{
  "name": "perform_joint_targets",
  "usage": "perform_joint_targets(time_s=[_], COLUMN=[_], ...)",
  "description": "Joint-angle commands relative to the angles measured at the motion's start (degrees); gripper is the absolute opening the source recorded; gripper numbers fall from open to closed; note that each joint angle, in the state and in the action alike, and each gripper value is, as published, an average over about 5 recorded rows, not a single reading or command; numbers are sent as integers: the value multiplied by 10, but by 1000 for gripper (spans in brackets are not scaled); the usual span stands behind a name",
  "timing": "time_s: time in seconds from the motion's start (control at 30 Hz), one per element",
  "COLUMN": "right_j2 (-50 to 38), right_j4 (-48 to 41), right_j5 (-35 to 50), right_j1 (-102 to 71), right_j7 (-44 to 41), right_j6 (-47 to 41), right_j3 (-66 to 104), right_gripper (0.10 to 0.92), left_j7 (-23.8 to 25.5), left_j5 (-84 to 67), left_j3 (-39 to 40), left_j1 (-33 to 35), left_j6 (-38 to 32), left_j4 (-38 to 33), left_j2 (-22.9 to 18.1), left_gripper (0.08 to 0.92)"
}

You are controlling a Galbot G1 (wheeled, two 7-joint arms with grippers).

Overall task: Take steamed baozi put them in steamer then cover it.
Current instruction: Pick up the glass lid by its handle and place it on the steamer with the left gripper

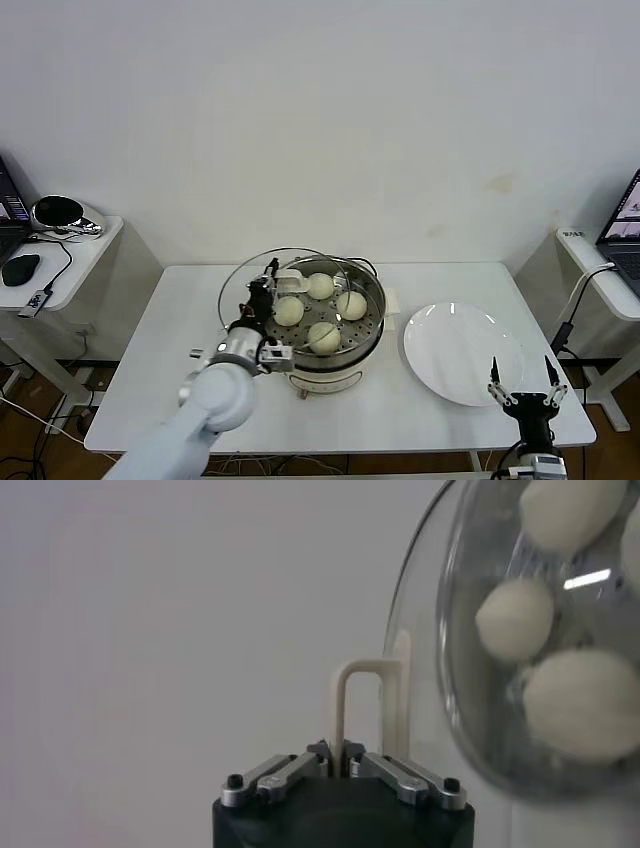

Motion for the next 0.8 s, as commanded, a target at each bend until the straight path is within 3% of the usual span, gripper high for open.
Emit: perform_joint_targets(time_s=[0.03,0.4,0.8], right_j2=[0,0,-2], right_j4=[-1,-7,-13], right_j5=[-8,-8,-8], right_j1=[0,-1,0], right_j7=[1,1,1], right_j6=[2,6,8], right_j3=[-4,-7,-7], right_gripper=[823,823,823], left_j7=[10,5,3], left_j5=[73,106,121], left_j3=[50,62,59], left_j1=[-35,-35,-31], left_j6=[6,1,-1], left_j4=[57,87,114], left_j2=[-80,-124,-139], left_gripper=[145,145,145])
